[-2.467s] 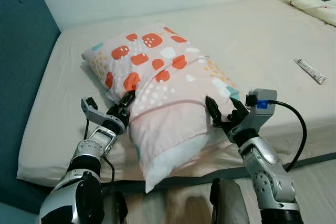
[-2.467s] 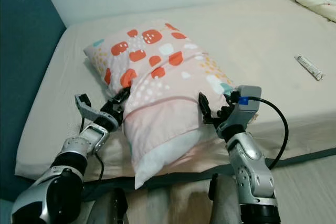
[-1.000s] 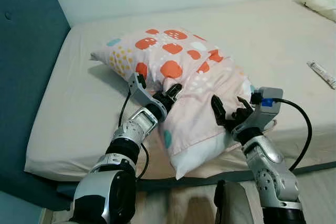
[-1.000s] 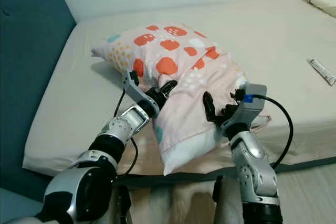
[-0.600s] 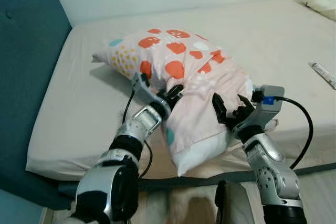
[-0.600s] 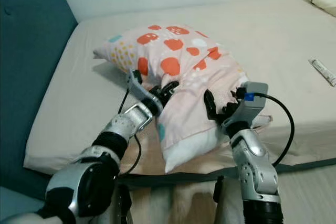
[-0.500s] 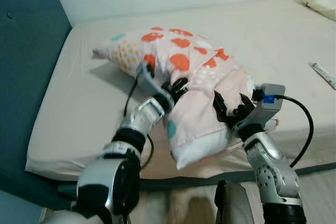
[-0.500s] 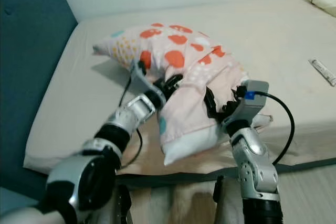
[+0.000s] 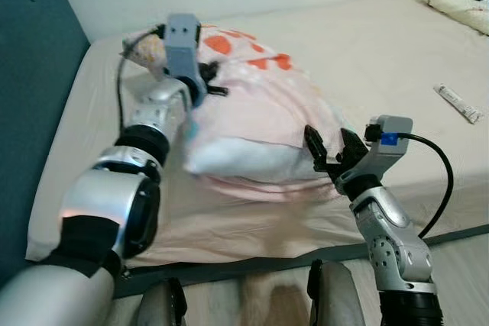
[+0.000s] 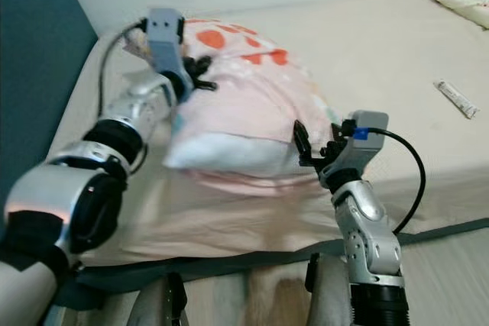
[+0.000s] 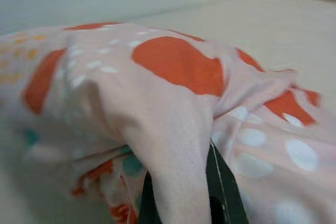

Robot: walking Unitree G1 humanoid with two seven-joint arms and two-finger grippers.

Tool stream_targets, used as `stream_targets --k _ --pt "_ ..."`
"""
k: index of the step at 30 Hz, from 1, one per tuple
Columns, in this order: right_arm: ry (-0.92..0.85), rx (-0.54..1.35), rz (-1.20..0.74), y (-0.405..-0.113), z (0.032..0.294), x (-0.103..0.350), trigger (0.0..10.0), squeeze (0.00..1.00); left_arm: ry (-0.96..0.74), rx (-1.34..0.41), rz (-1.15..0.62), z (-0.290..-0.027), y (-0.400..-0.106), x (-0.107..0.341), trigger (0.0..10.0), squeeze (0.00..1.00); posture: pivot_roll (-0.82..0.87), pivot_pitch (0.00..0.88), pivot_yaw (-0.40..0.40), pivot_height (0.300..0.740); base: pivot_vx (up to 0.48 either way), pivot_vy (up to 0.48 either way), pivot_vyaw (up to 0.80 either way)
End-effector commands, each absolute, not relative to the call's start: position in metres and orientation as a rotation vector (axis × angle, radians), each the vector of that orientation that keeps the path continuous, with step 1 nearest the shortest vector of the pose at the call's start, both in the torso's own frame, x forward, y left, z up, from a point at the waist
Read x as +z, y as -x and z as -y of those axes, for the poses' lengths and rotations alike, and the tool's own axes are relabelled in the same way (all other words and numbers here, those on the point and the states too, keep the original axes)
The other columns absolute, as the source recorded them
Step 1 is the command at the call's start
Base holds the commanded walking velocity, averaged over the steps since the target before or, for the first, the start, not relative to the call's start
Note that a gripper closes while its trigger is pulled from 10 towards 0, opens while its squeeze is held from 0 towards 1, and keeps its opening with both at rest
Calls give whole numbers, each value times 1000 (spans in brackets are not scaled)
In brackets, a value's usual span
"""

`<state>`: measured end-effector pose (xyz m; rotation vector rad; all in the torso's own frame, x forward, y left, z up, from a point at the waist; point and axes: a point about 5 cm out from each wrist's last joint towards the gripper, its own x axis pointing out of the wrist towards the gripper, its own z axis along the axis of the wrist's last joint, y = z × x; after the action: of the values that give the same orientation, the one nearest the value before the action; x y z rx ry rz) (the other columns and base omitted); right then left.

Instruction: Clean up the room

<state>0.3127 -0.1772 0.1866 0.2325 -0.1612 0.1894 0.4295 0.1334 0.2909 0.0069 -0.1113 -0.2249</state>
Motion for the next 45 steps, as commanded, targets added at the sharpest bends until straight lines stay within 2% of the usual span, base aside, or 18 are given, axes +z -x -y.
stream_targets --k 1,2,4,8,12,15,20,35,40,45 --pt "-236 198 154 -311 172 183 10000 0 -87 -91 160 -165 -429 305 0 0 14 99 115 476 0 0 0" --pt "-236 198 154 -311 172 183 10000 0 -87 -91 160 -165 -429 305 0 0 14 99 115 476 0 0 0" --pt "-236 206 157 -310 170 184 10000 0 -148 -7 142 -189 -427 303 0 0 17 108 117 476 0 0 0" --pt "-236 209 158 -309 169 185 10000 0 -193 45 129 -204 -425 302 0 0 20 112 118 476 0 0 0" --pt "-241 209 158 -308 168 184 10000 0 -285 165 93 -231 -421 297 0 0 27 126 122 476 0 0 0" --pt "-245 214 157 -306 165 184 10000 0 -298 277 86 -251 -415 297 0 0 19 135 122 476 0 0 0" --pt "-251 227 157 -304 163 186 10000 0 -304 382 103 -268 -410 302 0 0 14 148 118 476 0 0 0" --pt "-249 265 137 -299 155 183 10000 0 -228 687 211 -314 -388 333 0 0 25 165 97 476 0 0 0" --pt "-256 304 121 -299 144 181 10000 0 -146 736 140 -326 -384 304 0 0 31 170 85 476 0 0 0" --pt "-257 316 117 -299 142 182 10000 0 -46 733 63 -324 -384 276 0 0 34 173 83 476 0 0 0"
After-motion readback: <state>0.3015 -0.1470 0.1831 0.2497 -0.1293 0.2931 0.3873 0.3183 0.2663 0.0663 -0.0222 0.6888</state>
